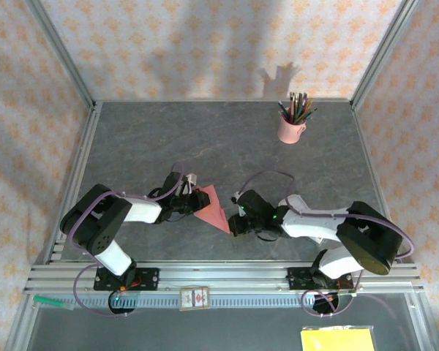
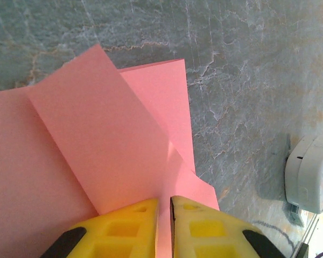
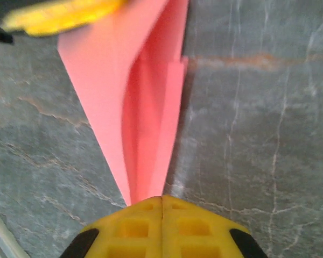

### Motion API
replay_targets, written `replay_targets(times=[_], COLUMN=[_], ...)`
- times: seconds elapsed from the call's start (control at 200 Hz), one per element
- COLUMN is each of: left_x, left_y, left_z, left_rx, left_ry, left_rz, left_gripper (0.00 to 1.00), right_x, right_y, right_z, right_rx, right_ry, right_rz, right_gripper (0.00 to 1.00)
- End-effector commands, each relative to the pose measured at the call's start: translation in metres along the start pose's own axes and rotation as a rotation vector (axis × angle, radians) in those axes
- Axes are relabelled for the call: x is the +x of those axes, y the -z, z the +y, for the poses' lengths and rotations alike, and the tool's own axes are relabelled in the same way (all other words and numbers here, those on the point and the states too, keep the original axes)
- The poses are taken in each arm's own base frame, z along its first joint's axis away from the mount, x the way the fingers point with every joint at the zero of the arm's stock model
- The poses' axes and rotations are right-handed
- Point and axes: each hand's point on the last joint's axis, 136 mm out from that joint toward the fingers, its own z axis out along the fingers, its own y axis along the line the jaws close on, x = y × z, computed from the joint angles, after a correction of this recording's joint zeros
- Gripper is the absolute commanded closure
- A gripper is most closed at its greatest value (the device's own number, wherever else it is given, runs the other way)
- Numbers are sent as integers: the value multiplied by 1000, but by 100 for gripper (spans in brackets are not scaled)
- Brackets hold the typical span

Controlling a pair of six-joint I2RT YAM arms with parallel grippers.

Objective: Fold a paper plane with a square sheet of paper (pick it up from the middle)
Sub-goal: Fourth fold the wing at the center of the table.

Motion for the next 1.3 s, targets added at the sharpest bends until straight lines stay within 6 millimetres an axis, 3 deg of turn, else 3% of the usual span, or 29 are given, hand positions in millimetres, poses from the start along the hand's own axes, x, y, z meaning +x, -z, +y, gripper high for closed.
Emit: replay_targets(times=[0.0, 0.165, 0.43, 0.666, 1.296], left_x=[10, 10, 11, 11, 11], left_y=[0, -1, -1, -1, -2], left_z=[48, 47, 47, 46, 47], left_rx=[-179, -176, -176, -173, -175], left_ry=[22, 24, 24, 25, 22], left_rz=[23, 23, 26, 25, 30], left_gripper=[81, 81, 81, 81, 81], right_x=[-27, -32, -22, -8, 7], right_y=[16, 13, -21, -37, -28], right_z=[19, 48, 58, 38, 19], right_rx=[-24, -141, -165, -89, -102], right_ry=[41, 69, 95, 95, 39], right_rz=[-79, -62, 40, 106, 127], right_gripper=[94, 95, 94, 95, 96])
